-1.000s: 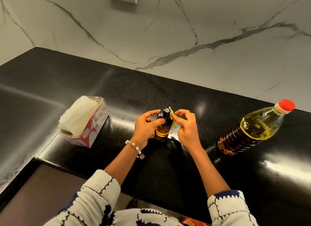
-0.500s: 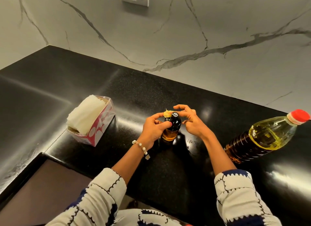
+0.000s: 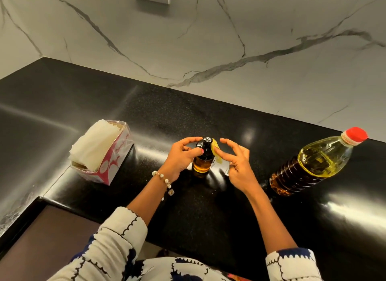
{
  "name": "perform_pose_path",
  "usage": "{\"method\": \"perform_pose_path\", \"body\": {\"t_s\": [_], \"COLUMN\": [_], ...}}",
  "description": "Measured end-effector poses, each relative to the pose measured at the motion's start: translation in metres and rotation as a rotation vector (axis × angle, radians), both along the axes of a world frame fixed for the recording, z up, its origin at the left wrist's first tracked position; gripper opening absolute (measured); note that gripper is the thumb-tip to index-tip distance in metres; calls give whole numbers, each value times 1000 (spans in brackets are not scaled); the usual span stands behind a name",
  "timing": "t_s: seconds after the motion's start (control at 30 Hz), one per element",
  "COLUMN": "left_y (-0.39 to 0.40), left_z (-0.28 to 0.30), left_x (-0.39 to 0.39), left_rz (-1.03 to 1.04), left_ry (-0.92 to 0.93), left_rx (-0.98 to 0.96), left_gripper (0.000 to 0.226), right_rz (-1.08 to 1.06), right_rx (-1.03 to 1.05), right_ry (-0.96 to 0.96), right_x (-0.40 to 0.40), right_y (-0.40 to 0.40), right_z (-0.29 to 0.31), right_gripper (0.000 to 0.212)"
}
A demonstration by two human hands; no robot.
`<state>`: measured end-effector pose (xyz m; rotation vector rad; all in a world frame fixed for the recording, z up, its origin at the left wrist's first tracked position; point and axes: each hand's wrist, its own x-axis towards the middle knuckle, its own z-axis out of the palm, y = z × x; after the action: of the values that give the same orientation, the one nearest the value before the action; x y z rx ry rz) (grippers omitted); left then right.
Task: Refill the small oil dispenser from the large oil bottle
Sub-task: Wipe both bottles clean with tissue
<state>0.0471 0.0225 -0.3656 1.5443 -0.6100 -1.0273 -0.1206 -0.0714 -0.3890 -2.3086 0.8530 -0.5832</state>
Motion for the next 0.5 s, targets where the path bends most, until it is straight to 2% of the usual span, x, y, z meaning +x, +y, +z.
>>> {"method": "perform_pose_path", "body": {"t_s": [0.07,0.13,0.2,0.3,0.4,0.5], "left_y": [0,-1,0,0,-2,-4], "left_z": [5,8,9,10,12,15], "left_x": [4,6,6,5,8,14], "left_rz": [-33,-56,-64,-64,-106,-173], "left_ry": [-33,-55,-50,-58,-82,-107], "left_rx": [26,52,45,41,37,60], "left_gripper": [32,29,29,29,30,32], "right_rz": [1,55,104,29,-15,-104], "right_rx": [-4,10,10,-17,47,171], "right_ry": [16,22,-25,-135,-205,-395], "right_x": [3,10,17,21,14,17], "right_y": [-5,-10,-13,-14,-13,-10], "right_z": [2,6,11,22,32,45], "right_gripper": [79,61,40,24,17,20]}}
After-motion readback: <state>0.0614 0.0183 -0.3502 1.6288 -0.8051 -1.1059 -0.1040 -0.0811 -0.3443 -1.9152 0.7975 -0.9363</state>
